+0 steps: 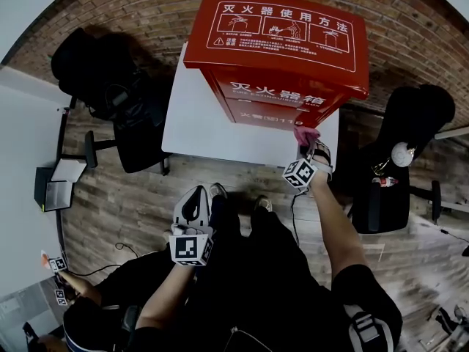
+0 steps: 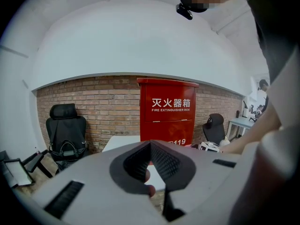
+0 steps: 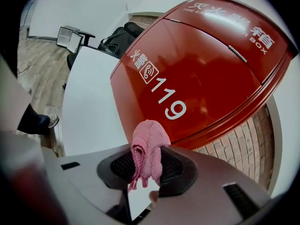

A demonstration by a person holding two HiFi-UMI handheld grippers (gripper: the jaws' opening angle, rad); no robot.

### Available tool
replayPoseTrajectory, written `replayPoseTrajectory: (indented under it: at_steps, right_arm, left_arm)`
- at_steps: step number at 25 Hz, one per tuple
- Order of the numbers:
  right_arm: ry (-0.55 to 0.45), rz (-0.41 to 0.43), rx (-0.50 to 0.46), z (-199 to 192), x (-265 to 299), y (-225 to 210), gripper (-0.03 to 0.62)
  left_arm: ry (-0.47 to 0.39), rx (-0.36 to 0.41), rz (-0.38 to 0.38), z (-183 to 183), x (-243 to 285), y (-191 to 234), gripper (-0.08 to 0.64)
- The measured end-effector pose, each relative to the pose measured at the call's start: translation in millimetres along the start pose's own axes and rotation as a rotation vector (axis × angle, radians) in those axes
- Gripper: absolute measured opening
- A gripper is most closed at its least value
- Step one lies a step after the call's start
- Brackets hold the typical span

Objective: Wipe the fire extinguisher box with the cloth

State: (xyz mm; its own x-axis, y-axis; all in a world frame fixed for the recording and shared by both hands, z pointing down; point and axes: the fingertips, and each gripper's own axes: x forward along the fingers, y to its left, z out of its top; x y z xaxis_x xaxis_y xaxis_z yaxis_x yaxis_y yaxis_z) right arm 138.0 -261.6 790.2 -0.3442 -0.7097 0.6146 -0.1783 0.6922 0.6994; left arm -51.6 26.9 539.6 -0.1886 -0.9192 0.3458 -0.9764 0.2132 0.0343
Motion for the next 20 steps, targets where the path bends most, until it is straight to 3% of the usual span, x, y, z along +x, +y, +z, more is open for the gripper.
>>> replayPoseTrajectory:
  at_steps: [20]
  right_arm:
    - [0.073,0.106,-0.011,-28.8,46.8,53.7,0.115]
  left_arm:
    - [0.038,0.0,0.025,-14.6,-2.3,10.2,0.021]
